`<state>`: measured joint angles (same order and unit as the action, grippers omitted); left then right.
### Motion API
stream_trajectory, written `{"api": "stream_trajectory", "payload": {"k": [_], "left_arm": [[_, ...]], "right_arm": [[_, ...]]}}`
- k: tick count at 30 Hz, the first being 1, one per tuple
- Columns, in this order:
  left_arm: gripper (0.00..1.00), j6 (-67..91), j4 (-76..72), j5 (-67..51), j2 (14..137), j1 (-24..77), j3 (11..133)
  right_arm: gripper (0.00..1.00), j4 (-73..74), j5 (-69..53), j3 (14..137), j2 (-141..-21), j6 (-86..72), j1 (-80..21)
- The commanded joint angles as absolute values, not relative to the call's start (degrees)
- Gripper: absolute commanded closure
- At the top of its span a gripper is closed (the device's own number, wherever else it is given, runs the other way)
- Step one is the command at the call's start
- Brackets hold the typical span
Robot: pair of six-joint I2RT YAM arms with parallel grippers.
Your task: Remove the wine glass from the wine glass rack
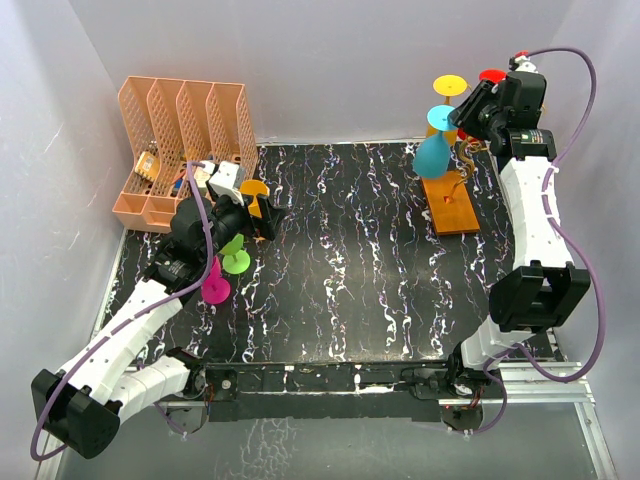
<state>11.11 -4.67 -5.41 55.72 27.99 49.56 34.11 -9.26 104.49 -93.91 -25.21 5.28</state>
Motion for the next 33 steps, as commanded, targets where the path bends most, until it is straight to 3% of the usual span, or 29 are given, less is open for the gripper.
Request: {"api": "stream_trajectory", "payload": {"k": [1, 13, 24, 33], "left_arm": [[0.03, 10.74, -5.97, -6.15, 55.61, 28.20, 49.67], [0.03, 11.05, -5.98, -6.41, 56.21, 28.22, 49.72], [0.03, 10.99, -5.80, -6.28, 56.02, 28.25, 49.88], [0.03, 11.06, -5.76, -6.15, 55.75, 28.17, 49.85]], "right_arm": [[0.71, 33.10, -9.15, 106.97, -94.52, -26.80, 5.46], [0.92, 32.03, -8.80, 106.10, -92.59, -35.19, 6.09], [0.92, 21.23, -20.28, 97.66, -88.54, -52.51, 11.18], [0.92, 11.60, -26.72, 92.41, -85.93, -57.91, 12.40]]}}
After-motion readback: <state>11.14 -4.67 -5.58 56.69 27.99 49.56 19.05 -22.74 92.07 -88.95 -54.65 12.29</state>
